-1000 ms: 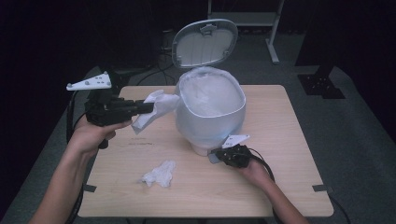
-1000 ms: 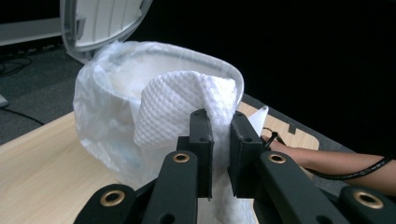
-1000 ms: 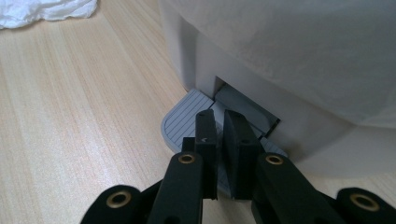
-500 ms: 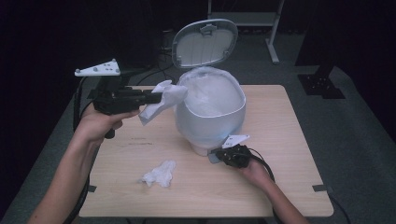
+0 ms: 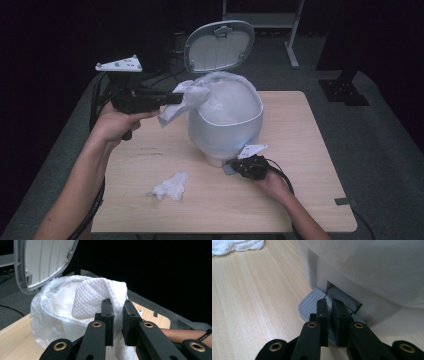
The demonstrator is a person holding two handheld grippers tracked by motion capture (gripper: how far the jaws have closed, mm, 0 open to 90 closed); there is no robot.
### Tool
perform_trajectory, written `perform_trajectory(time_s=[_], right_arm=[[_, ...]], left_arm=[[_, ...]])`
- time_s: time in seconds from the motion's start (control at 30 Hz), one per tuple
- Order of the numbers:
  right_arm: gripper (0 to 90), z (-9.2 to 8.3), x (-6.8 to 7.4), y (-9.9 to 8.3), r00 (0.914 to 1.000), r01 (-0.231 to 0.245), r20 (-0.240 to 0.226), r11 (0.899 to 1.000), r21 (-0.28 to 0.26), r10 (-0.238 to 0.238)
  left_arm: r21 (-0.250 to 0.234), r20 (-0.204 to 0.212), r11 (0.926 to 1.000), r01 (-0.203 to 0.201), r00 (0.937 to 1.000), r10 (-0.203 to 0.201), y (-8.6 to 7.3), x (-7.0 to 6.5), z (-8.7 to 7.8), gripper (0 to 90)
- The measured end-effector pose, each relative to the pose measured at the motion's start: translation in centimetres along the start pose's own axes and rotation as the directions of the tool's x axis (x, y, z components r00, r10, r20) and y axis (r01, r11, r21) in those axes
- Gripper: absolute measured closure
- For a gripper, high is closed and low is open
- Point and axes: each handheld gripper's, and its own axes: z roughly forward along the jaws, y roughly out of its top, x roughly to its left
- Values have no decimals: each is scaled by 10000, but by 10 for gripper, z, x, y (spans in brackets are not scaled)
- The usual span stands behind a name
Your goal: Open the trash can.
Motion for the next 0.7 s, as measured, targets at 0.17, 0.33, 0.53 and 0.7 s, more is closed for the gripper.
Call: perform_trajectory(time_s=[0.17, 0.33, 0.53, 0.7], right_arm=[[839, 0, 0, 0, 10000, -6, -3, 10000, -10, 6], [839, 0, 0, 0, 10000, -9, -29, 10000, -26, 9], [839, 0, 0, 0, 10000, -7, -35, 10000, -28, 7], [839, 0, 0, 0, 10000, 7, -21, 10000, -21, -7]], left_arm=[[64, -30, 10000, 9, 10000, -8, 7, 3, 7, 815], [158, 40, 9999, -17, 10000, 17, 12, 4, 15, 815], [287, 140, 9996, -41, 9999, 37, 18, 4, 26, 815], [411, 144, 9991, -90, 9999, 84, 24, 5, 34, 815]])
